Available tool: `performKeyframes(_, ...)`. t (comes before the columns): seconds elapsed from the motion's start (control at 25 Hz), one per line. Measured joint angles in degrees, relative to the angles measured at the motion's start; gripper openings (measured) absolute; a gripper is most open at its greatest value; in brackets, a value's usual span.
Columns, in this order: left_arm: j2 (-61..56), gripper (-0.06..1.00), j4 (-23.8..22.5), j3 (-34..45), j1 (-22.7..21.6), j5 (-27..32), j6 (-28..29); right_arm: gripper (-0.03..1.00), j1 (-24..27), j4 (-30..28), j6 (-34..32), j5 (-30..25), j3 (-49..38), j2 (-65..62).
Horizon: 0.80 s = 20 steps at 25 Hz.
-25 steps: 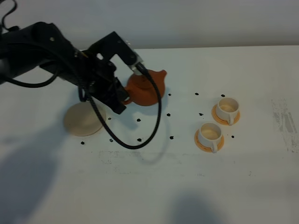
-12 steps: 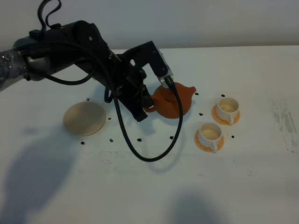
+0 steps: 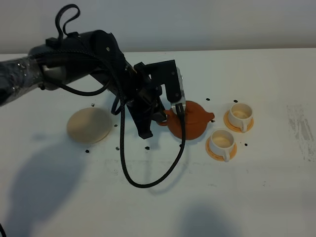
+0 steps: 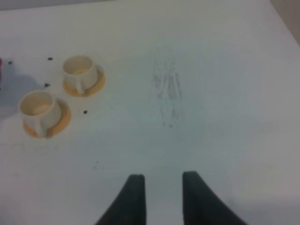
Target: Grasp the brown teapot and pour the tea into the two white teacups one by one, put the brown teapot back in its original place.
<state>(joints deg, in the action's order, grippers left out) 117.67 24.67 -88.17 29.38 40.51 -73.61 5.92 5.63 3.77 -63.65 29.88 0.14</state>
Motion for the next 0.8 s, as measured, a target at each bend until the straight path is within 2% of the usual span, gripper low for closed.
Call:
performKeyframes(0.36, 0.4, 0.09, -1.6, 0.0, 0.2, -5.3, -1.2, 0.22, 0.0, 0.0, 0.0, 0.0, 0.0, 0.0)
performKeyframes(0.8, 0.4, 0.09, -2.9, 0.0, 1.3, -7.6, -9.5, 0.22, 0.0, 0.0, 0.0, 0.0, 0.0, 0.0)
